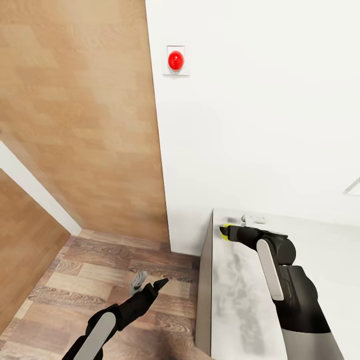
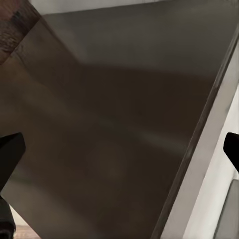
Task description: Put all the toys in the child's room - the three board games (two on the bed and one on the table), the two jigsaw puzzles on the table, and the tennis ball on the table - inside the toy box on the table in the child's room.
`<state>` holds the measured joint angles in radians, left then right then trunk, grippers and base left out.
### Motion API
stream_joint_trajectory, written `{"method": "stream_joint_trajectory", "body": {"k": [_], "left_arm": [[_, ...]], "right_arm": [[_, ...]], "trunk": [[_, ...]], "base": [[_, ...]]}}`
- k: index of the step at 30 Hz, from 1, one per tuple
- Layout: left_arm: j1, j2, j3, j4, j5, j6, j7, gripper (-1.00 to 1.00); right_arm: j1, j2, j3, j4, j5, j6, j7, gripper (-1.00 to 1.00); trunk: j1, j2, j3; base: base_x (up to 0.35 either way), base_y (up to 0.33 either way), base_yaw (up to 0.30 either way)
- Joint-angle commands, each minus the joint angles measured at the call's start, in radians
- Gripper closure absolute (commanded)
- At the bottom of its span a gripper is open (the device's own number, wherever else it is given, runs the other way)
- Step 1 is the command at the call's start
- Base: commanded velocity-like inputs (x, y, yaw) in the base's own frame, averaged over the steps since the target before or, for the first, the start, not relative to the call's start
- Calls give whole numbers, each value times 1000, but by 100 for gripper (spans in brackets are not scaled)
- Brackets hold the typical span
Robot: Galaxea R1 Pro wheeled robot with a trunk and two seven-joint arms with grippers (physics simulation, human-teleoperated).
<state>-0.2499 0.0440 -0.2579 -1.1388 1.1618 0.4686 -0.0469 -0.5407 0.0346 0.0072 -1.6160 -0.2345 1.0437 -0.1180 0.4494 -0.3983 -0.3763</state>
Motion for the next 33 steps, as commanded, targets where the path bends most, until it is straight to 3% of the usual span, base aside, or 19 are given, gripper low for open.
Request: {"method": "stream_joint_trajectory", "body": {"k": [1, 26, 33], "left_arm": [[-1, 1, 0, 0, 4, 2, -1, -100], [1, -4, -9, 4, 3, -52, -18, -100], [6, 3, -4, 4, 2, -59, -20, -100]], "right_arm": [[-1, 0, 0, -1, -13, 3, -14, 100], [-2, -10, -5, -1, -13, 3, -14, 100], [-6, -50, -8, -1, -13, 3, -5, 100]], "trunk": [[1, -2, 0], [1, -2, 41], [1, -2, 52]], "base": [[0, 0, 0], [0, 0, 0], [0, 0, 0]]}}
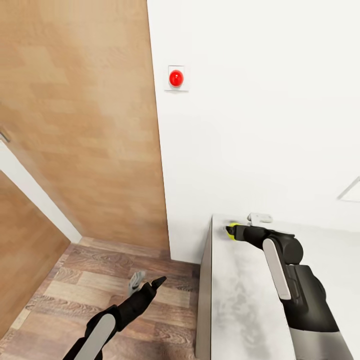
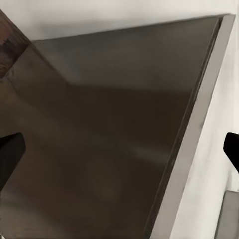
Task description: Put all the toys in the child's room - the three board games (two on the bed and one on the table), the two jigsaw puzzles on the table, and the tennis ball on the table - inside the toy box on the table in the child's room.
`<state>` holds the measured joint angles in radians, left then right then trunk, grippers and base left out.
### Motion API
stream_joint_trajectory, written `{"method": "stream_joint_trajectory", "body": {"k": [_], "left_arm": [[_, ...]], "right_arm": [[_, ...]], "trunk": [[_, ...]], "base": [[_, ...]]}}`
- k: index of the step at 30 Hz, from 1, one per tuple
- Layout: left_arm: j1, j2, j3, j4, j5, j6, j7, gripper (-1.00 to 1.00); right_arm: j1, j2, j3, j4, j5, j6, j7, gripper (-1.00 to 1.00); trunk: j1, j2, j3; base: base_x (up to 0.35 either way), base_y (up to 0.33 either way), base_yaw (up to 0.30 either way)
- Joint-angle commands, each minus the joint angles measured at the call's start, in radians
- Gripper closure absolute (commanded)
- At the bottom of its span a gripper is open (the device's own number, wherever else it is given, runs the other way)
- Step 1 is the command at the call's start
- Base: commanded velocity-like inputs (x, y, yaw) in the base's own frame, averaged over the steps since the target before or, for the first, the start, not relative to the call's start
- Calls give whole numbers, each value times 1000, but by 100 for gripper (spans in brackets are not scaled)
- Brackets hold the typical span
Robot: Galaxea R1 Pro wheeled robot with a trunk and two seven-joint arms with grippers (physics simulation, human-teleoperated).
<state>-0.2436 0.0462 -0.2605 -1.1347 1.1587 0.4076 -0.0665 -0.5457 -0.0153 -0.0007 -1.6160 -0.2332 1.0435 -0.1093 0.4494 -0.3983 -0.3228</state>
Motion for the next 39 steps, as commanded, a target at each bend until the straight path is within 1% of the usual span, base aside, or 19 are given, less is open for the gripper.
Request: {"method": "stream_joint_trajectory", "body": {"k": [1, 3, 4, 8, 9, 13, 16, 20, 24, 39], "left_arm": [[1, 2, 0, 0, 5, -5, 0, -100], [10, 6, 0, 0, 5, -48, 0, -100], [10, 6, 0, 0, 5, -48, 0, -100], [18, 8, -7, 0, 2, -98, 1, -100], [22, 5, -10, 0, -32, -122, 1, -100], [23, 3, -11, 0, -55, -128, 1, -100], [24, 2, -11, 0, -64, -130, 0, -100], [24, 2, -11, 0, -67, -132, -1, -100], [24, 1, -11, 0, -69, -133, -1, -100], [24, 3, -11, 0, -70, -133, 0, -100]], "right_arm": [[-2, -6, 0, -1, -14, 4, -7, 100], [-6, -17, -1, -1, -14, 4, 27, 100], [-6, -17, -1, -1, -14, 4, 27, 100], [-8, -27, -3, -1, -14, 4, 75, 100], [-9, -37, -7, -1, -14, 4, 102, 100], [-9, -43, -10, -1, -14, 4, 110, 100], [-10, -57, -26, -1, -14, 4, 114, 100], [-10, -68, -41, -1, -14, 4, 116, 100], [-10, -73, -48, -1, -14, 4, 116, 100], [-10, -77, -52, -1, -14, 4, 117, 100]], "trunk": [[1, -2, 0], [1, -2, 3], [1, -2, 5], [1, -2, 11], [1, -2, 13], [1, -2, 19], [1, -2, 24], [1, -2, 31], [1, -2, 37], [1, -2, 61]], "base": [[0, 0, 0], [0, 0, 0], [0, 0, 0], [0, 0, 0], [-7, 0, 0], [-72, 0, 0], [-219, 0, 0], [-253, 0, 0], [-133, 0, 0], [-24, 0, 0]]}}
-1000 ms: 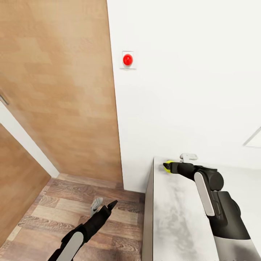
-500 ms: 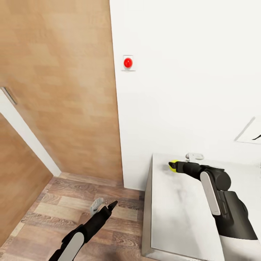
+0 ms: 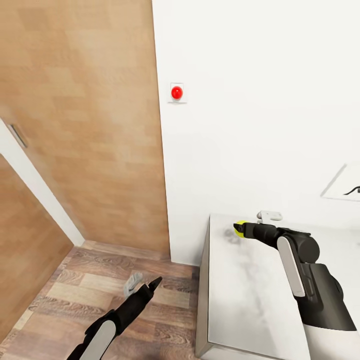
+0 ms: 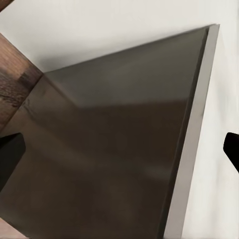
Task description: Put all the toys in the child's room - the three board games (two on the bed and one on the table), the two jigsaw puzzles on the table, and the tennis ball on the table - inside the toy box on the table in the child's room.
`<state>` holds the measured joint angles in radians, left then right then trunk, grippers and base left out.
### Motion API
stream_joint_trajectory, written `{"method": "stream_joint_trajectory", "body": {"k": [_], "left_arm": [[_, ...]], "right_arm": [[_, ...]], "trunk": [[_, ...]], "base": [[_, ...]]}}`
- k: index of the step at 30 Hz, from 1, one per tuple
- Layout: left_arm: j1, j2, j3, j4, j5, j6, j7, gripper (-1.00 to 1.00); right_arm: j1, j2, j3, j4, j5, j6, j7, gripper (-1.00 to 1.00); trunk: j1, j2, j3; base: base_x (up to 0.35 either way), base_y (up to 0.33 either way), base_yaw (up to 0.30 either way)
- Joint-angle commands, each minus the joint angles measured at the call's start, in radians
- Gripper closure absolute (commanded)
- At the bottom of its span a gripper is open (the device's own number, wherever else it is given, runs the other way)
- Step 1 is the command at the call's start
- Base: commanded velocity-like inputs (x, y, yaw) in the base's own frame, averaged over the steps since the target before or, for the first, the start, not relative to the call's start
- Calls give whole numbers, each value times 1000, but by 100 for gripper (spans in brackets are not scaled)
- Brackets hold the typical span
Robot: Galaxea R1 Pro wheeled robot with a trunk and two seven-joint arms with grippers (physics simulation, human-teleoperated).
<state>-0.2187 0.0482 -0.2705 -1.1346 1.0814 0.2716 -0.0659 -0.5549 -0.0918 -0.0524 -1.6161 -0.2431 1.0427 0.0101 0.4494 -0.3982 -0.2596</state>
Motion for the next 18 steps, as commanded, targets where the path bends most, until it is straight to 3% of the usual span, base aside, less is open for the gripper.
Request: {"method": "stream_joint_trajectory", "body": {"k": [1, 18], "left_arm": [[-1, 1, -1, -1, 7, 3, 0, -100], [-1, 0, -2, -1, 7, 3, 2, -100]], "right_arm": [[-1, 0, -1, -1, -4, 4, -2, 100], [-1, 0, -1, -1, -4, 4, -2, 100]], "trunk": [[1, -2, 0], [1, -2, 27]], "base": [[-2, 0, 0], [-7, 0, 0]]}}
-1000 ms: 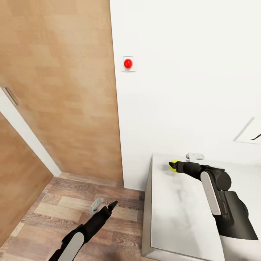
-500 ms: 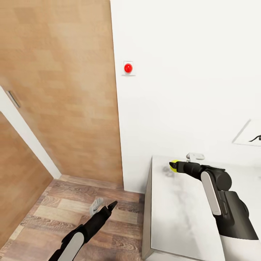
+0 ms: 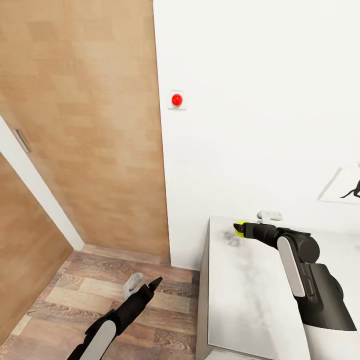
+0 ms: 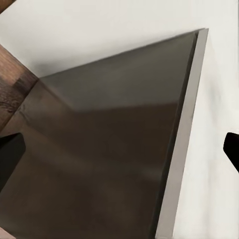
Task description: Put all the toys in the child's room - the three board games (two on the bed and one on the table), the two jigsaw puzzles on the table, and the tennis ball on the table - inside the toy box on the table in the child's room.
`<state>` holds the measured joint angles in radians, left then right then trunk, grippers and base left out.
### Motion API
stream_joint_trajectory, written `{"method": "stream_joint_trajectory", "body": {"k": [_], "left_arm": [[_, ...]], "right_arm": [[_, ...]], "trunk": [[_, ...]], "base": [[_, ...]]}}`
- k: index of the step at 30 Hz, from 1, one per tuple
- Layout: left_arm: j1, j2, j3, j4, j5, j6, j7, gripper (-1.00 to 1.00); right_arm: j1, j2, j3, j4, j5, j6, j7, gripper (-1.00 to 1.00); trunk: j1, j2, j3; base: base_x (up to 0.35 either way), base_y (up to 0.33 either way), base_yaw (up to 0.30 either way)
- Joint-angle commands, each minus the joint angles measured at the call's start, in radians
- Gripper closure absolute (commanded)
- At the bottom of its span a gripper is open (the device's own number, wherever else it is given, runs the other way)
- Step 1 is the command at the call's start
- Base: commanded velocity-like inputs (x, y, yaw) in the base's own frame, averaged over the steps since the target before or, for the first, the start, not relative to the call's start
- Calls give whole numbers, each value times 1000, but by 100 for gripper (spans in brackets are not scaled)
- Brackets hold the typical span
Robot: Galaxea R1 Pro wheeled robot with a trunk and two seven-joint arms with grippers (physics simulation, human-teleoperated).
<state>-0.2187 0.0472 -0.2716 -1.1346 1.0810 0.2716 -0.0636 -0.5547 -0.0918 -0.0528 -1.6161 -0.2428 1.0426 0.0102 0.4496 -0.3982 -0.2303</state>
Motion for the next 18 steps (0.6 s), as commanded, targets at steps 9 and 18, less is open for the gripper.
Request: {"method": "stream_joint_trajectory", "body": {"k": [9, 18], "left_arm": [[-1, 0, -1, -1, 8, 3, -3, -100], [-1, 0, 0, -1, 8, 3, -2, -100]], "right_arm": [[-1, 0, -1, -1, -4, 5, -2, 100], [-2, 0, -1, -1, -4, 5, -2, 100]], "trunk": [[0, -2, 13], [0, -2, 27]], "base": [[-197, 0, 0], [-247, 0, 0]]}}
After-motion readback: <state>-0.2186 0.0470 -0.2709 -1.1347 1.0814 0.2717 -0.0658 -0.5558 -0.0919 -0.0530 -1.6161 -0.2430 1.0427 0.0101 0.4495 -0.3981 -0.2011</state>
